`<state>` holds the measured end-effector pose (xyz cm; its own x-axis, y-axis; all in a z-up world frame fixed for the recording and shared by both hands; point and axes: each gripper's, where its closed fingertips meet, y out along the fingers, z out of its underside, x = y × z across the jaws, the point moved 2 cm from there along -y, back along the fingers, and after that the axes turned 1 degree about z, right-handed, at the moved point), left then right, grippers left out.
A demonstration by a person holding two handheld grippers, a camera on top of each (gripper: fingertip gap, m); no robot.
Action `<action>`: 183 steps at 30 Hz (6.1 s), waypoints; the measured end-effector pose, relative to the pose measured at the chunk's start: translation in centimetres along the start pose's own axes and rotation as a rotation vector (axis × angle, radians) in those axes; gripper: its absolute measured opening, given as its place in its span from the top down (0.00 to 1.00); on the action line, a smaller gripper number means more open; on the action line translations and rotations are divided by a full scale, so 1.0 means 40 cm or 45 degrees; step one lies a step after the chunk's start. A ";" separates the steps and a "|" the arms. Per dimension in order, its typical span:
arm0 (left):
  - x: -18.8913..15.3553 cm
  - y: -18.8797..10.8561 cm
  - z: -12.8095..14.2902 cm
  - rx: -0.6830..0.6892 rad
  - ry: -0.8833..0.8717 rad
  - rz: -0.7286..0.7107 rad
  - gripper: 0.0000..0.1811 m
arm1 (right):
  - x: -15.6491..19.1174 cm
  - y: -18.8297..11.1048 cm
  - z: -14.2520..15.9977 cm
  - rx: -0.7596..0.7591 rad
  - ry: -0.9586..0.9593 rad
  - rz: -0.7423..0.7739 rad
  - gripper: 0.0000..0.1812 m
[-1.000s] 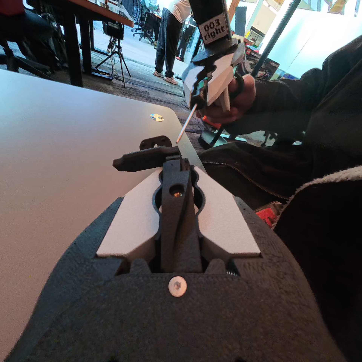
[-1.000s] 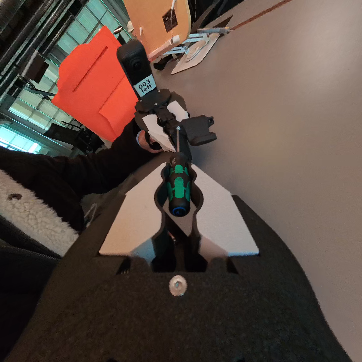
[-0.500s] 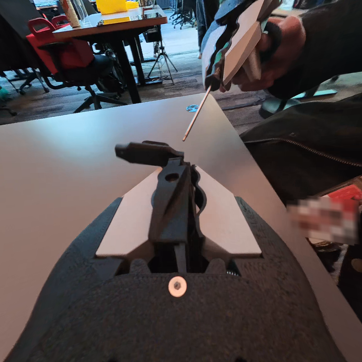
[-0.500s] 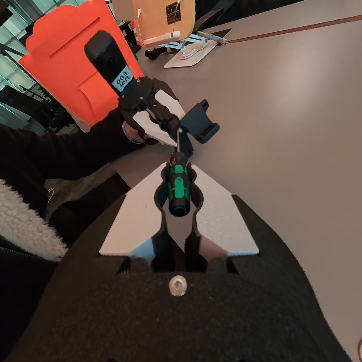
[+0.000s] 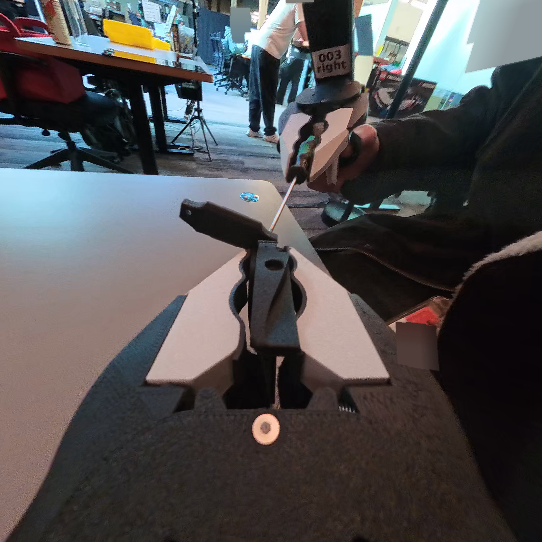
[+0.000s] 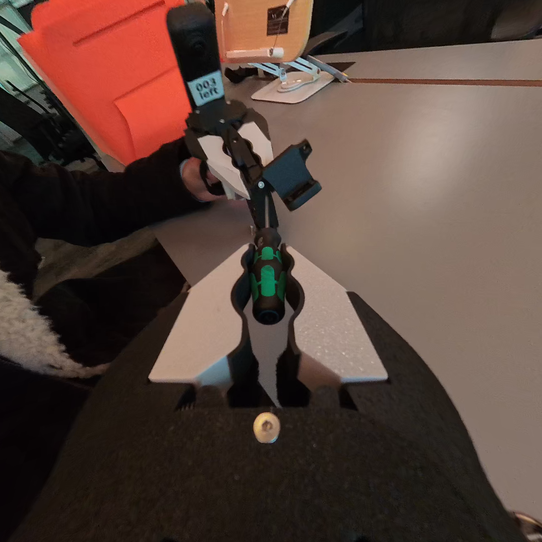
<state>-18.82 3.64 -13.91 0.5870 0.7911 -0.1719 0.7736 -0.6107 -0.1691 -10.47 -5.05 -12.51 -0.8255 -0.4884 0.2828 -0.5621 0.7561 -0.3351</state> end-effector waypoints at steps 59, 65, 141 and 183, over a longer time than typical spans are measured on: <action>-0.078 0.010 0.006 0.023 -0.036 0.277 0.88 | 0.057 -0.019 -0.004 0.113 0.332 -0.252 0.91; -0.079 0.010 0.009 0.030 -0.038 0.283 0.88 | 0.054 -0.014 0.002 0.129 0.310 -0.235 0.91; -0.093 0.017 0.016 0.036 -0.114 0.370 0.88 | 0.167 -0.004 -0.042 -0.143 -1.238 0.077 0.91; -0.089 -0.020 -0.055 -0.224 -0.269 0.486 0.88 | 0.119 -0.021 -0.137 -0.418 -0.207 -0.065 0.91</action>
<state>-21.01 1.38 -11.05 0.7902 0.4754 -0.3867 0.5509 -0.8275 0.1085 -13.65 -5.63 -5.97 -0.8090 -0.5718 0.1366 -0.5783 0.8158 -0.0105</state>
